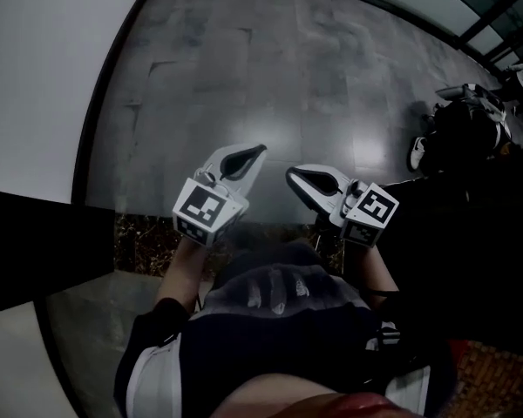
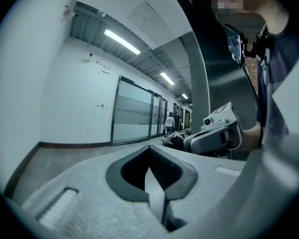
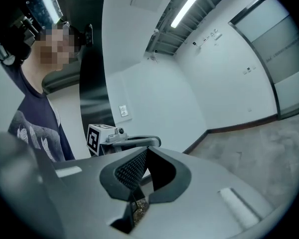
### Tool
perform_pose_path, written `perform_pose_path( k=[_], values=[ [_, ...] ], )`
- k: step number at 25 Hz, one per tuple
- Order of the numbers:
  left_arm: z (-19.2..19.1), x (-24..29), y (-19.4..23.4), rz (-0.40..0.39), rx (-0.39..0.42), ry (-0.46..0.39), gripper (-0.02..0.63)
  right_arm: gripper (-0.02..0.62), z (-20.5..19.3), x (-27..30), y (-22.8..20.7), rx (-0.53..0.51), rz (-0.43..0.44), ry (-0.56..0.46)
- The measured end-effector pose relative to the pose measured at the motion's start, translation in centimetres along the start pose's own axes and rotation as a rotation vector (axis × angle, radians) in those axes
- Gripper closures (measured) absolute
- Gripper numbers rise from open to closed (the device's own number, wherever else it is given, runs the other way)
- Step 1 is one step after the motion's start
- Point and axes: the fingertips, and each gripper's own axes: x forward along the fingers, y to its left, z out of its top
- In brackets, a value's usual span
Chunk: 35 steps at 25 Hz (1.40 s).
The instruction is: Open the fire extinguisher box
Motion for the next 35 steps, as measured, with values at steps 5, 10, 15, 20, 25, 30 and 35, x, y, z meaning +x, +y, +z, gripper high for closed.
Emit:
perform_pose_path(
  k=[5,10,15,20,25,30,35],
  values=[
    [-1.8,0.5,1.4,0.031,-0.063,0.033,0.604,0.594,2.2,0.2,0.8,-0.061,0.02,-0.025],
    [-1.0,2.1,0.7,-0.004,-0.076,0.056,0.604,0.594,4.7,-0.3,2.2,-0.177,0.042,-0.053],
    [-0.9,5.3,0.0,-0.033,-0.029,0.056,0.604,0.594,3.9,-3.0,-1.6,-0.147,-0.024,-0.066],
    [-1.4,11.2,-1.8,-0.09,0.062,0.123,0.604,0.594,4.7,-8.1,-7.8,-0.078,-0.114,-0.144],
    [-0.4,19.0,-2.0,-0.122,0.064,0.133,0.604,0.595,6.2,-12.9,-15.6,-0.048,-0.201,-0.146],
    [-0.7,25.1,-2.4,-0.128,0.03,0.155,0.604,0.595,5.8,-16.3,-20.8,-0.049,-0.192,-0.122],
    [0.7,29.6,-3.2,-0.152,0.06,0.154,0.604,0.594,7.4,-19.6,-24.5,-0.044,-0.226,-0.135]
  ],
)
